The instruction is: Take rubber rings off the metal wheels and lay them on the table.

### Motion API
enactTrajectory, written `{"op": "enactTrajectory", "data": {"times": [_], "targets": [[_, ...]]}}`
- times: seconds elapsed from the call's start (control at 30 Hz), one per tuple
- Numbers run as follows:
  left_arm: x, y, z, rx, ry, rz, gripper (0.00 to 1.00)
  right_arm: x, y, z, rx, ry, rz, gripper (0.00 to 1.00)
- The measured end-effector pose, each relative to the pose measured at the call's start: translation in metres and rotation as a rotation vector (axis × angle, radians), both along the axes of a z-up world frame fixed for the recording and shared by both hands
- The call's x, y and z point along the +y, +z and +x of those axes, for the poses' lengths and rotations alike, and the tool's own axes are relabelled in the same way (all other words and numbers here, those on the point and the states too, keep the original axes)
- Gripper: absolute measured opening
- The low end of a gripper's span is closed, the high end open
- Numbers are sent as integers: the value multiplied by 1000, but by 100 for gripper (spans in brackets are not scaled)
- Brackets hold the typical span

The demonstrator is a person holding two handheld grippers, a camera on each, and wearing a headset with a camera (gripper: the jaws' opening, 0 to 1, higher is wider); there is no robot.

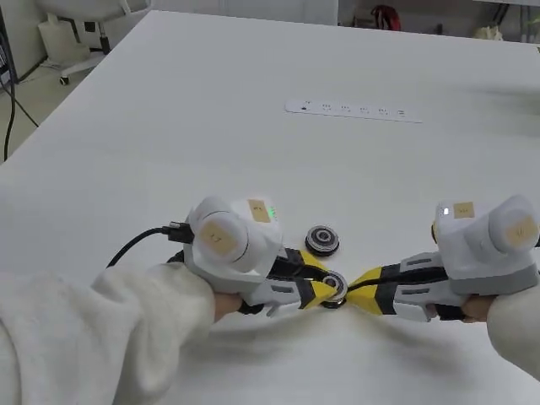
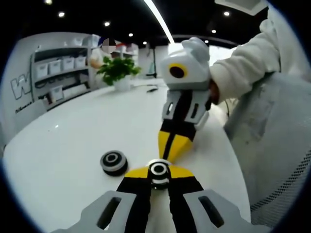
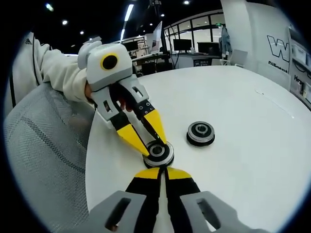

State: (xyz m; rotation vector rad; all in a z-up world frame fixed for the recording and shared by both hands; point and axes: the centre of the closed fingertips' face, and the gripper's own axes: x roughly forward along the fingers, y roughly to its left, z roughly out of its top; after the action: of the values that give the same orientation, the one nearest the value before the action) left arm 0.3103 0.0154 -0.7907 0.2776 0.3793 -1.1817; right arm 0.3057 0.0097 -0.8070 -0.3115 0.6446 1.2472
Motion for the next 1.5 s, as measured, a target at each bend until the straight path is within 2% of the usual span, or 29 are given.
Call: {"op": "enactTrajectory", "data": {"times": [0.23,0.33,0.47,0.5,0.57,0.87,0.9,1.03,1.07,1.5], "targets": [[1,0,-1,-3,1,-6,14,-1,1,2,28,-33,2,0],[1,0,-1,-7,0,-10,14,-1,1,2,61,-58,6,0],[1,0,-1,-12,-4,-14,14,-5,1,6,168,-139,36,0],[1,0,-1,-13,-4,-17,14,-5,1,7,211,-173,53,0],[1,0,-1,-13,-4,-20,14,-5,3,8,262,-211,83,0],[1,0,0,-14,-5,-27,14,-7,4,7,434,-321,161,0],[1,0,0,-14,-5,-28,14,-6,3,6,472,-345,178,0],[1,0,-1,-15,-6,-29,14,-5,8,6,539,-377,240,0],[1,0,-1,-15,-6,-29,14,-5,9,5,573,-395,259,0],[1,0,-1,-15,-3,-40,14,-1,13,3,585,-396,269,0]]}}
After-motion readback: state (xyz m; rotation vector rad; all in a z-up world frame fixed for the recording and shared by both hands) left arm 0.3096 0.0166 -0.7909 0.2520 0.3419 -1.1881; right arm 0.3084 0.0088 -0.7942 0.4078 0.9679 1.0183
